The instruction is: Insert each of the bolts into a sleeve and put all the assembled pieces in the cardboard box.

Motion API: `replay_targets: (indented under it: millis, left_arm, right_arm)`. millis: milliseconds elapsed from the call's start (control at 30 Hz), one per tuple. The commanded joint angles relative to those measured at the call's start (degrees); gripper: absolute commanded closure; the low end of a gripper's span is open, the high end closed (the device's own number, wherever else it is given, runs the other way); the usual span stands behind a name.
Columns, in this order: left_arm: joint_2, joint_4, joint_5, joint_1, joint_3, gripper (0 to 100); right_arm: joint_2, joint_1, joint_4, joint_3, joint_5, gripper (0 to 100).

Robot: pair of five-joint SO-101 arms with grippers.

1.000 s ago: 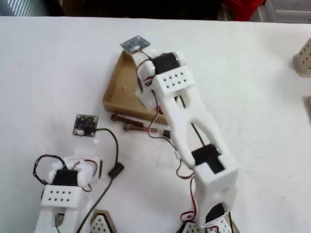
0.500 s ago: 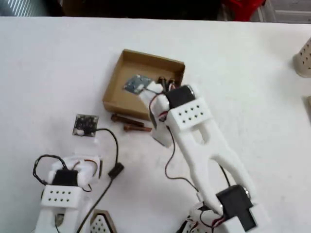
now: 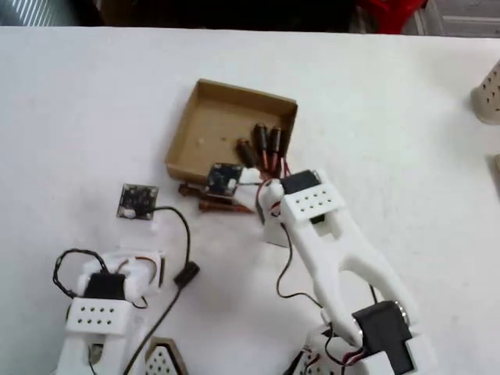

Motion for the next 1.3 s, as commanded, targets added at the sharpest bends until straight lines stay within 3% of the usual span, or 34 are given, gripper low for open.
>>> replay_targets:
  millis: [0,533,733,933,1267]
  left_arm:
    - [-0.7,-1.2,-0.8,-0.7,-0.4,98]
    - [-0.7,-1.2,-0.8,-0.7,-0.4,98]
    - [-0.7,-1.3,-0.8,-0.7,-0.4,98]
    - [-0.7,-1.3,-0.8,-0.7,-0.4,98]
    - [-0.7,-1.3,-0.8,-0.7,-0.4,98]
  right_arm:
    - [-2.1,0.2,-1.5,0.2,3.6,83.7]
    - [12.4,0.2,-11.7,0.0,3.5,81.6]
    - [11.3,0.2,-12.2,-0.1,3.3,81.7]
    - [11.1,0.2,-12.4,-0.1,3.3,98.0]
    - [10.7,0.2,-12.4,-0.2,3.3,97.2]
